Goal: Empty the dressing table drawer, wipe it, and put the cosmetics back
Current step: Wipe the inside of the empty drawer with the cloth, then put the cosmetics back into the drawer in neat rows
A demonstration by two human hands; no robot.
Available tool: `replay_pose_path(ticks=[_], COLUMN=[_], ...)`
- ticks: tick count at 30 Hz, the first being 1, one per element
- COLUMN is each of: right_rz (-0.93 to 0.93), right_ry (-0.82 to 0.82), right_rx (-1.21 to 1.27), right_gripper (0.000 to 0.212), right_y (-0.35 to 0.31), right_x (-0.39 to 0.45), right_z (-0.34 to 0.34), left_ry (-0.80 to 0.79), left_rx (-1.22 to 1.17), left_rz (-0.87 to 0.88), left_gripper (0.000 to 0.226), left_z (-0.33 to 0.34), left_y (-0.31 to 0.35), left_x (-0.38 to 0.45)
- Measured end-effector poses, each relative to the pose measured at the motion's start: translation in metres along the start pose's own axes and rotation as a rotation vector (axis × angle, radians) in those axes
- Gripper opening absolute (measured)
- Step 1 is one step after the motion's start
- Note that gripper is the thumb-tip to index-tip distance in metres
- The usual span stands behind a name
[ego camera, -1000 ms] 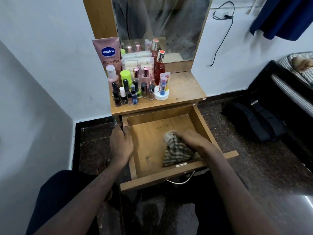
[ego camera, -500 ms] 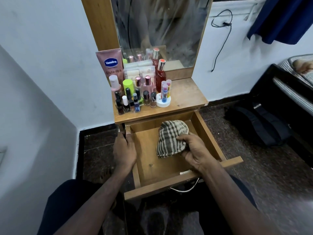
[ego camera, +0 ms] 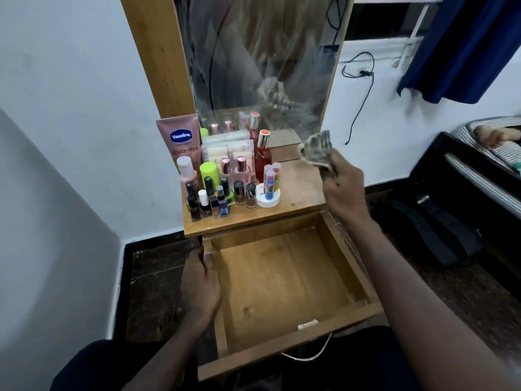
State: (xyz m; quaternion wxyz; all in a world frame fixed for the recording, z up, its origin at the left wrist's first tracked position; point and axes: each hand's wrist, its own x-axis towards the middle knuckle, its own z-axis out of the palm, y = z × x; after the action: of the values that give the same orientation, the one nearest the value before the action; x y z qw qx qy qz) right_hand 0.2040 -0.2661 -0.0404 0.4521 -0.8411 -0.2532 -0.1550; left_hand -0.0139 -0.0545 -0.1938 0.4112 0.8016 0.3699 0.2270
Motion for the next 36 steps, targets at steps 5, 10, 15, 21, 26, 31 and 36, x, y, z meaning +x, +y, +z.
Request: replay_pose_path(ticks=[5,10,15,21,26,31,36], right_rz=[-0.098,0.002,0.229,0.107,0.025,0.08,-0.244], right_ry=[-0.499,-0.067,-0.455,-0.691,-0.783,-0.123,0.1], right_rx=[-0.365,-0.45,-0.659,-0.649,-0.627,-0.476,-0.256], right_gripper=[0.041,0.025,0.049,0.056,0.054,0.03,0.017], right_y=[0.025,0.013,0.009,0.035,0.04,0.007,-0.084], right_x=[-0.009,-0.001,0.016,0.039,0.052,0.043,0.045], right_z=[-0.007,0.011,0.059,0.062,0.052,0.046,0.064], left_ry=[0.006,0.009,0.012,0.005,-0.011,-0.006,-0.046], left_rx=[0.008,0.01,-0.01,-0.01,-0.028,-0.077,-0.197], left_rz=[-0.004,0.0,-0.007,-0.013,-0.019,-0.043,-0.125], left_gripper=[0.033,0.031,0.035,0.037,0.035,0.036,0.037], left_z=[-0.001,0.0,0.002,0.001,0.0,-0.002,-0.006], left_y=[0.002,0.0,-0.002,-0.002,0.001,0.004,0.002], left_x=[0.0,0.001,0.002,0.002,0.0,-0.002,0.004])
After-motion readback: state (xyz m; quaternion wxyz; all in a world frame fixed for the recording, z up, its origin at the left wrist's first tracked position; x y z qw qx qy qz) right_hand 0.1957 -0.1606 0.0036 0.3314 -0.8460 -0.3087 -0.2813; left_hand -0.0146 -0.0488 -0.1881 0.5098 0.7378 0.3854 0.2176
